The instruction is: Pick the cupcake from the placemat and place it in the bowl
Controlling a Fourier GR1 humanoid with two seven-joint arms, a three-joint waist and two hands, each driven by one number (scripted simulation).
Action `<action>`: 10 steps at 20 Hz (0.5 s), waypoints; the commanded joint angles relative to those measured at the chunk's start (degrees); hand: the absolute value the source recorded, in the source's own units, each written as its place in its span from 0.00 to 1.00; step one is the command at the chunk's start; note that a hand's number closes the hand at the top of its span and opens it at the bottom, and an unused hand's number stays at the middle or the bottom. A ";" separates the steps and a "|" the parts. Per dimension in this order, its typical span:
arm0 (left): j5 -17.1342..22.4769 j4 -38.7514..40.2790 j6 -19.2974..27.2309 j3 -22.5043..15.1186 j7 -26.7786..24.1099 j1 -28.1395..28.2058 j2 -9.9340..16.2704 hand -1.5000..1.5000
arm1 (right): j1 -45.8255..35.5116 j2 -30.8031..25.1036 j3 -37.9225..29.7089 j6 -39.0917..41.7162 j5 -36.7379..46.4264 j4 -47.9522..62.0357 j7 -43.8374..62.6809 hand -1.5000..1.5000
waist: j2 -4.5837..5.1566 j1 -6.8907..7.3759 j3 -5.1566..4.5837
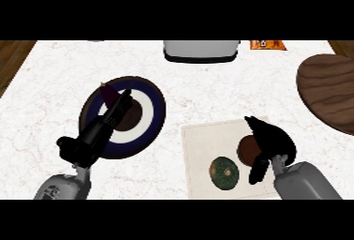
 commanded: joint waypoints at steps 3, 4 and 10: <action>-1.51 0.54 -0.44 0.80 -0.02 -0.10 -0.89 0.50 | 2.60 -1.87 -1.39 -5.40 4.26 2.37 -13.02 1.00 | 0.01 -0.23 0.02; -3.16 3.20 1.13 0.46 -0.99 -1.95 -2.92 0.50 | -0.71 -0.03 -1.63 -5.52 5.92 6.09 -13.14 1.00 | 0.06 -0.12 0.01; -3.85 0.81 -1.40 1.64 -1.23 0.87 -2.83 0.50 | 2.12 -0.26 -4.97 -5.41 10.02 4.26 -16.74 1.00 | -0.02 -0.17 0.00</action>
